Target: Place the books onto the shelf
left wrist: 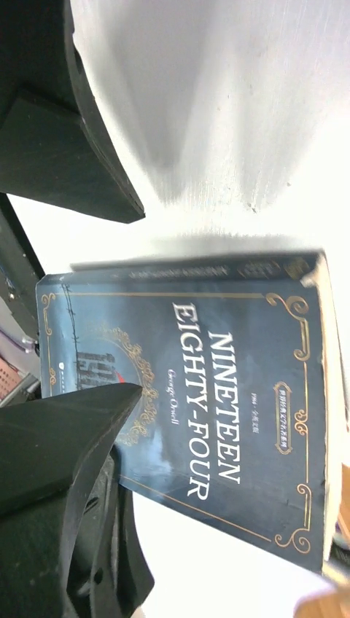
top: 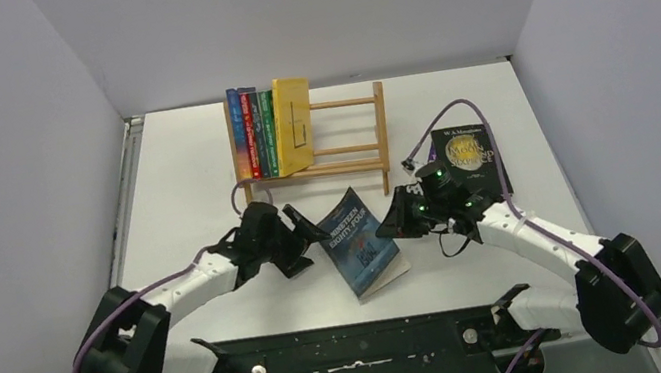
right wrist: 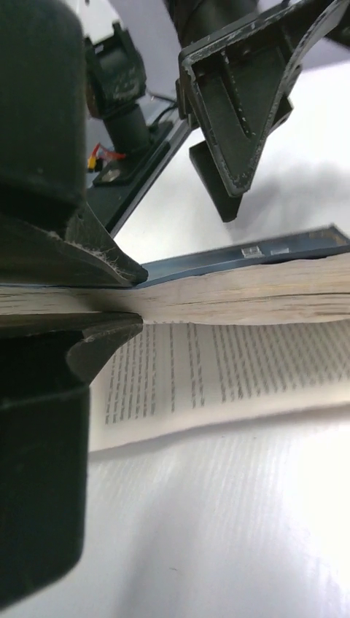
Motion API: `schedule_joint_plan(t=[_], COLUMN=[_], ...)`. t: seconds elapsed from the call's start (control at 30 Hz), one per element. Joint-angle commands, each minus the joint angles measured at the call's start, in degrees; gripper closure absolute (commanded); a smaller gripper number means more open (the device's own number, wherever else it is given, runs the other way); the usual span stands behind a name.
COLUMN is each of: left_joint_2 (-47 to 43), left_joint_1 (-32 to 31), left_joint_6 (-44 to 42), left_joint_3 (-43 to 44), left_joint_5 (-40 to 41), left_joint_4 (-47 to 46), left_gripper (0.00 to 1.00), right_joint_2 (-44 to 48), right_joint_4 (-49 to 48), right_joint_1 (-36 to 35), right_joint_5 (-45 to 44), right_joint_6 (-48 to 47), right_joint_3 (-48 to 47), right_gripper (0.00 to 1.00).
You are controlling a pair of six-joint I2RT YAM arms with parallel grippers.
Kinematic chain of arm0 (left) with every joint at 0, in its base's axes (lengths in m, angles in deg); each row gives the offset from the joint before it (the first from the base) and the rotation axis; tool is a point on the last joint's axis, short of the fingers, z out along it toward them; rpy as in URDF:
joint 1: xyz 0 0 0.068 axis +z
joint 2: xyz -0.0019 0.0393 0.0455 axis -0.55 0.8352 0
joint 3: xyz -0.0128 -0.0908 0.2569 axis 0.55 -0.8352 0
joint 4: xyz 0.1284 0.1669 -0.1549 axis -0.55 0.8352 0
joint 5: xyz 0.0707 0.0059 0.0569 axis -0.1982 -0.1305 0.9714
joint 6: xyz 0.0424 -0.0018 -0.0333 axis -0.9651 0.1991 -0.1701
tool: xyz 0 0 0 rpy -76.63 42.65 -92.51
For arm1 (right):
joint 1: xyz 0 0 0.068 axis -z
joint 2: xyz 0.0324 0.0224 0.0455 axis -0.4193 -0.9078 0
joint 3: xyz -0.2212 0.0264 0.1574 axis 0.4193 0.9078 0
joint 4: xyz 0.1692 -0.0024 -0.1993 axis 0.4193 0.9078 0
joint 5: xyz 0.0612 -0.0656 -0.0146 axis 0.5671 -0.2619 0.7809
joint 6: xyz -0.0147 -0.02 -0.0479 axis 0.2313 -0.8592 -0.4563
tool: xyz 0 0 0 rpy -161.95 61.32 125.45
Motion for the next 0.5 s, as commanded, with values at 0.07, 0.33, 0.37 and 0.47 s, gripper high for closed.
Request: schedule_joint_plan(t=[0.07,0.33,0.37,0.47], left_joint_2=[-12.96,-24.77,-25.41,-25.19], left_joint_1=[4.45,6.13,6.06,5.95], left_joint_6=[-2.46,-0.87,-0.50,0.37], left_joint_3=[-3.54,-4.89,-4.60,-3.02], left_joint_5=[-1.09,-2.21,-2.55,-4.17], left_joint_4=[-4.65,-6.26,-6.76,-9.39], left_gripper=[0.16,0.11,0.11,0.11], right_joint_2=[7.91,14.45,15.08,16.47], right_joint_4=[-6.10,-6.06,-6.55,-8.64], right_joint_1=[6.21,9.19,9.33,9.45], right_joint_5=[8.06,12.52,12.76,13.64], right_joint_6=[4.92,8.98,9.47,11.16], right_joint_3=[-5.49,-11.33,-12.01,-13.57], right_gripper=[1.00,1.00,1.00,1.00])
